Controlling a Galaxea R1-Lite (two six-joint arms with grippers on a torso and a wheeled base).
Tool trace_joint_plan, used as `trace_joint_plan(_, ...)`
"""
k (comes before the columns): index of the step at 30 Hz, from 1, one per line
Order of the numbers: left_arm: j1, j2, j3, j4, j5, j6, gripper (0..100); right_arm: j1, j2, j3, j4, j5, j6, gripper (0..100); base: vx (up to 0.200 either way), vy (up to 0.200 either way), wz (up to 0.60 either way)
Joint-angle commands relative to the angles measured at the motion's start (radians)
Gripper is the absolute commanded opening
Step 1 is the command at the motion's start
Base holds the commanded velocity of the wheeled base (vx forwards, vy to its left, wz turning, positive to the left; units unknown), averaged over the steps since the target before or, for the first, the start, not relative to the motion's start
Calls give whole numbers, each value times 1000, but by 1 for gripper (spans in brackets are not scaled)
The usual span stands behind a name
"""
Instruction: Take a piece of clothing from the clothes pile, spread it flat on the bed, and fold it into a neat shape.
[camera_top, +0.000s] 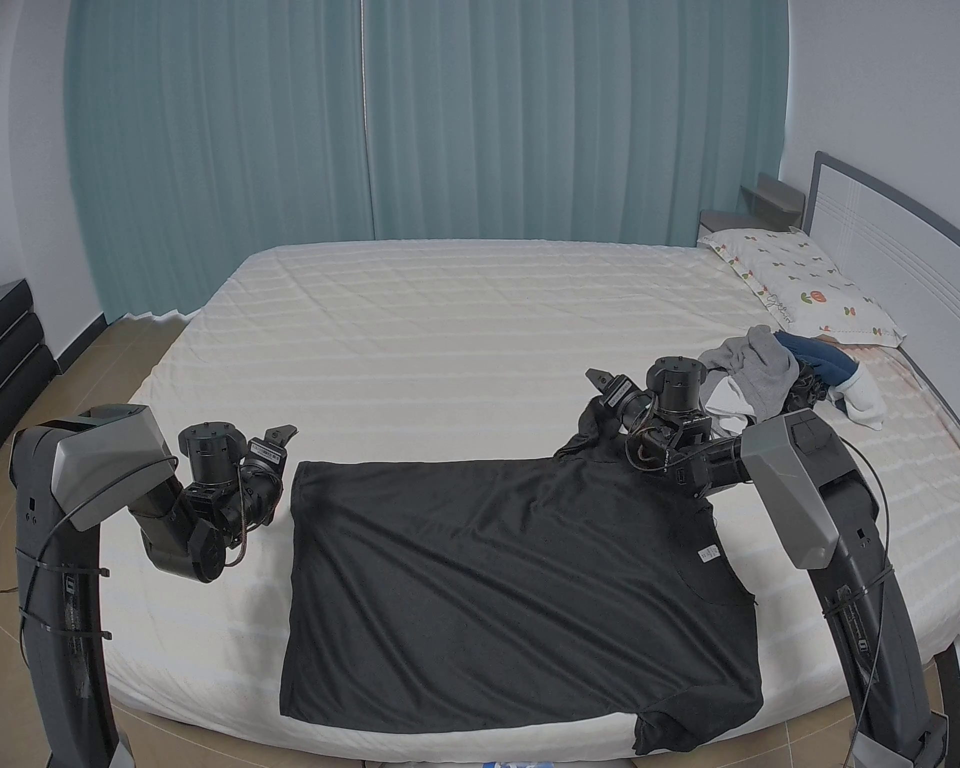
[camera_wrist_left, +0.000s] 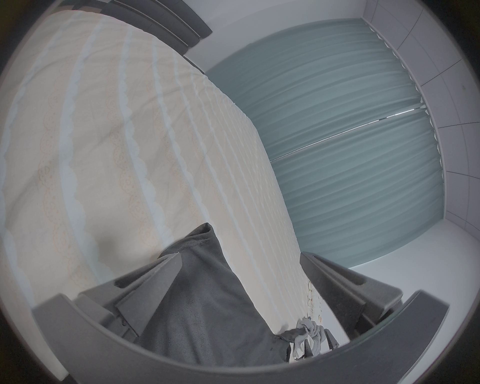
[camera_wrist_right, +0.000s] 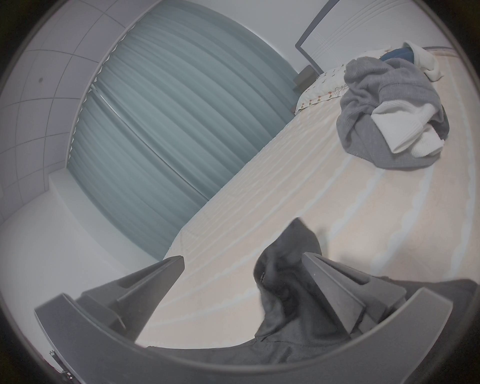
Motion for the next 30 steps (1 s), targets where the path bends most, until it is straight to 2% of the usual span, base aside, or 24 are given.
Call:
trace_joint_plan(1,0,2,0,0,0,0,100,-9,17,-4,-2,0,-4,100,0,0,0)
trace_joint_plan(5,0,2,0,0,0,0,100,-18,-28,25,7,0,-13,100,0,0,0)
trace_joint_plan(12,0,3,0,0,0,0,100,-90,-83,158,9,17,-108,100,0,0,0)
trace_joint_plan(17,0,3,0,0,2,1,100,-129,-77,201,30,44,-133,100,0,0,0)
trace_joint_plan(20,-2,3,0,0,2,1,100,-136,-61,215,22,44,-173,100,0,0,0)
trace_joint_plan(30,-3,8,0,-2,2,3,100,-126,-11,223,24,44,-202,100,0,0,0)
